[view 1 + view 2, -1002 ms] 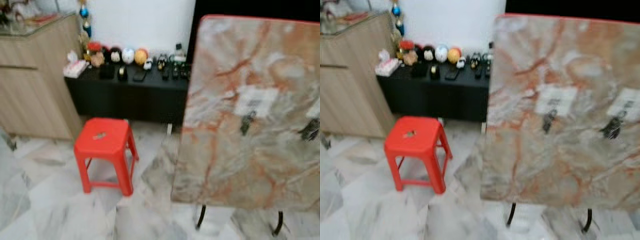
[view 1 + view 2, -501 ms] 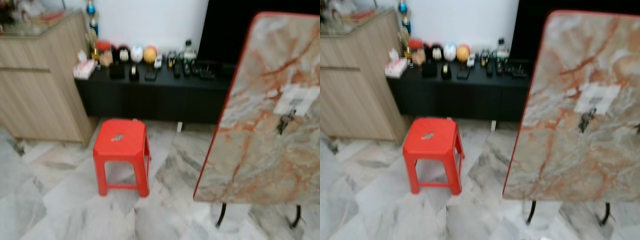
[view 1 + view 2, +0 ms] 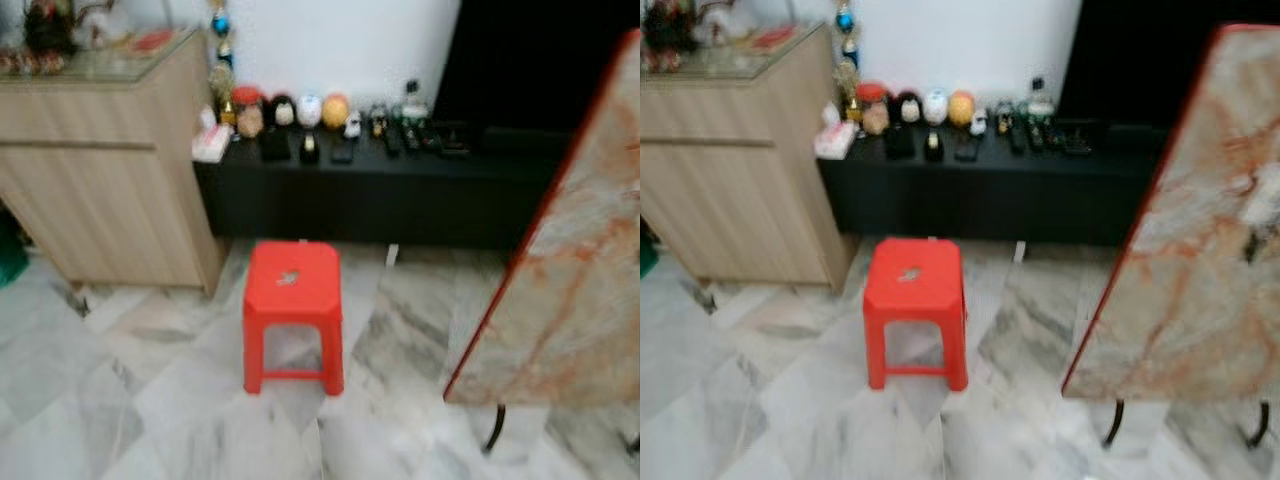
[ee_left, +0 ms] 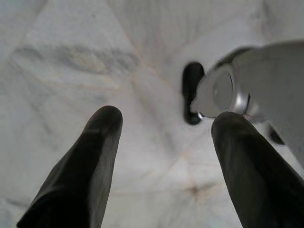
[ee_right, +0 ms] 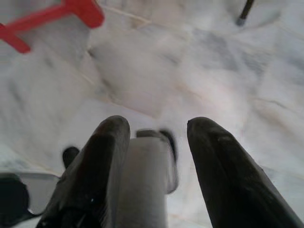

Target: Hang keys on a hook

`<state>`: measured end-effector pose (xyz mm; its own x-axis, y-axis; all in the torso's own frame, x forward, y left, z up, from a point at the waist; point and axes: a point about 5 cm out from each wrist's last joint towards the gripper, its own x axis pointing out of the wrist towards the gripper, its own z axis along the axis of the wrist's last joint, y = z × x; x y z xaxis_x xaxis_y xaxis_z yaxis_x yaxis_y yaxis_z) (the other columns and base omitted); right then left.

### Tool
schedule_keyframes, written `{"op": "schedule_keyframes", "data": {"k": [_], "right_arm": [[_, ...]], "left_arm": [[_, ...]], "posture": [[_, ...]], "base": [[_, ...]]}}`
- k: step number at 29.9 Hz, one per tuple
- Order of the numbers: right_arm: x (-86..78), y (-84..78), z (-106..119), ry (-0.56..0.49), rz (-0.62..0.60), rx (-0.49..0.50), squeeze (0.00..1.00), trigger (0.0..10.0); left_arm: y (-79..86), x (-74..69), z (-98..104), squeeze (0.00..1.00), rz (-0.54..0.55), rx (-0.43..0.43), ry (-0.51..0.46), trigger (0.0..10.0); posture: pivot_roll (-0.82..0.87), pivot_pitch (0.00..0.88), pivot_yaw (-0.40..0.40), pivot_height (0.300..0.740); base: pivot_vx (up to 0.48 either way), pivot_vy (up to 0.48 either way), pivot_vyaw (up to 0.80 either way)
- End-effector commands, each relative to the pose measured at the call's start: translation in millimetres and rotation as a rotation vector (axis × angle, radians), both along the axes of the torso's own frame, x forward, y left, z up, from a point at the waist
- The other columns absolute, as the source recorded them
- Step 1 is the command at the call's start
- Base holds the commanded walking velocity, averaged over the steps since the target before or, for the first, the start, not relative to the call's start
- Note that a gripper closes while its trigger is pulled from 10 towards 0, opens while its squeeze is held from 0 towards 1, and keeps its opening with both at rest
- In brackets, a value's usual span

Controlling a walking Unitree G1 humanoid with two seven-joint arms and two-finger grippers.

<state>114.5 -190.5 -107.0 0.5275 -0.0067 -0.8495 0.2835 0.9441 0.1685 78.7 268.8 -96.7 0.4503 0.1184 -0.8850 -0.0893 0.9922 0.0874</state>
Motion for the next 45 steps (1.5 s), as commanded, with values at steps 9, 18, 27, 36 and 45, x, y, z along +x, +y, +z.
{"op": "schedule_keyframes", "data": {"k": [9,18,27,36,45], "right_arm": [[-4.6,-11.9,0.4,0.008,-0.020,-0.029,0.00,10.0],[-2.4,-10.2,0.9,-0.001,-0.026,-0.023,0.00,10.0],[9.3,-7.2,3.7,-0.025,-0.019,-0.017,0.00,10.0],[26.0,-7.7,9.6,-0.077,-0.014,-0.014,0.00,10.0],[40.2,-20.2,19.7,-0.186,-0.020,-0.088,0.00,10.0]], "left_arm": [[-2.7,2.6,-0.4,0.00,0.008,-0.007,-0.008,10.0],[-0.7,5.2,0.9,0.00,0.006,0.005,-0.019,10.0],[2.0,17.5,4.8,0.00,-0.008,0.010,-0.051,10.0],[3.1,32.5,9.4,0.00,0.024,-0.007,-0.104,10.0],[-2.8,44.7,12.7,0.00,0.018,-0.007,-0.178,10.0]], "posture": [[-0.04,0.000,-0.040,0.740],[-0.04,0.000,-0.036,0.740],[-0.03,0.000,-0.022,0.740],[-0.02,0.000,-0.029,0.740],[0.01,0.000,-0.041,0.740]], "base": [[0.000,0.430,0.00],[0.000,0.224,0.00],[0.000,0.000,0.00],[0.000,0.000,0.00],[0.000,0.000,0.00]]}}
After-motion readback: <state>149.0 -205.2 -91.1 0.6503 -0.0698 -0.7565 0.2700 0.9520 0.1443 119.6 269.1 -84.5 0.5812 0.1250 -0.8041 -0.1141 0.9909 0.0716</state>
